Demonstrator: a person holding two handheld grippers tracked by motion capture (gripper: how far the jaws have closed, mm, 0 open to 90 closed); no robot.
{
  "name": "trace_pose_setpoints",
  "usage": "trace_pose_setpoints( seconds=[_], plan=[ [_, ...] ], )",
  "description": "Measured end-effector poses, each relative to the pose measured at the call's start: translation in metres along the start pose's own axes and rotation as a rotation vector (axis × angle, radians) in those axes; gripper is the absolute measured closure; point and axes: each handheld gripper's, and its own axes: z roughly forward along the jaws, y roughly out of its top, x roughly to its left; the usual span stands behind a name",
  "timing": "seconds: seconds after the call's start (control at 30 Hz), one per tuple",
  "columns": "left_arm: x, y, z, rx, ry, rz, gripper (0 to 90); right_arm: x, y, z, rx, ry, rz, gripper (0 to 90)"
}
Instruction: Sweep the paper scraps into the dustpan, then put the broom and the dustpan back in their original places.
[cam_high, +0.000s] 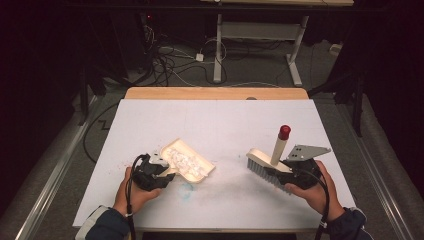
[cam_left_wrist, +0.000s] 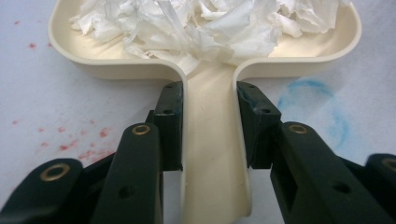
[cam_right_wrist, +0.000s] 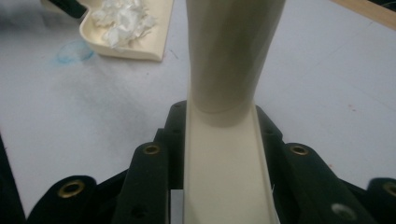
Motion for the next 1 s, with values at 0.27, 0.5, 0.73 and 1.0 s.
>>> trace_pose_setpoints(
  seconds=[0.27,0.5,0.73,1.0],
  plan=[
    [0.016,-0.006,-0.006,-0.022,0.039,-0.061,63.3,0.007,-0.003,-0.01,0.004,0.051,-0.012,67.4],
    [0.03,-0.014,-0.011,-0.038,0.065,-0.117,63.2,0.004,-0.007,-0.019,0.033,0.091,-0.02,67.4],
    [0.044,-0.017,-0.014,-0.044,0.099,-0.157,63.2,0.003,-0.016,-0.024,0.061,0.128,-0.021,67.4],
    [0.055,-0.024,-0.015,-0.061,0.179,-0.22,63.2,0.0,-0.026,-0.03,0.143,0.198,-0.013,67.4]
  ],
)
